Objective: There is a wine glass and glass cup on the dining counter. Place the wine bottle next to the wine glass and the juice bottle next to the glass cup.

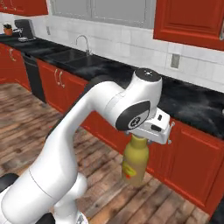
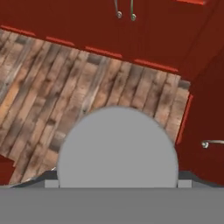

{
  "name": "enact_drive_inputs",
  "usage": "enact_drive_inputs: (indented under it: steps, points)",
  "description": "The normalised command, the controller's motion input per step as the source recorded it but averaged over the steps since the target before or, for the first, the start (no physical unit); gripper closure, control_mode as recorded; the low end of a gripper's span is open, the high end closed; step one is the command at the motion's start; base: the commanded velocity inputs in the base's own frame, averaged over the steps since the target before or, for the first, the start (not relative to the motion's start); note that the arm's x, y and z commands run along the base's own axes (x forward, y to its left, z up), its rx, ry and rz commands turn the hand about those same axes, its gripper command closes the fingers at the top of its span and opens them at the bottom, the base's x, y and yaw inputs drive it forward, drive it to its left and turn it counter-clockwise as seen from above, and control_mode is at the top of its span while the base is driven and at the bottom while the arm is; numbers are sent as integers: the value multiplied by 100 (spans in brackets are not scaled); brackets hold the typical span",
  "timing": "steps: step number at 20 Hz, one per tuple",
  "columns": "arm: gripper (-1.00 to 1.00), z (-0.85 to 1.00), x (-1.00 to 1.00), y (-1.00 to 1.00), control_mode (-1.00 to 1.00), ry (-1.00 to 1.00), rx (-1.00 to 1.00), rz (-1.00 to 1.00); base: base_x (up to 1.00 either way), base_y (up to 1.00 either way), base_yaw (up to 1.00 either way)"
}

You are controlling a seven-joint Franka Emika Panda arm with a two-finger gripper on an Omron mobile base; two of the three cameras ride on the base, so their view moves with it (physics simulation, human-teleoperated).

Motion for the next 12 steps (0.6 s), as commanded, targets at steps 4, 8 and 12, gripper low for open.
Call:
enact_drive_inputs:
  steps: [4,8,12]
  points:
    - [100,0,0,0,100,0,0,0,16,0,92]
    - [100,0,0,0,100,0,0,0,21,0,90]
    - [100,0,0,0,100,0,0,0,27,0,88]
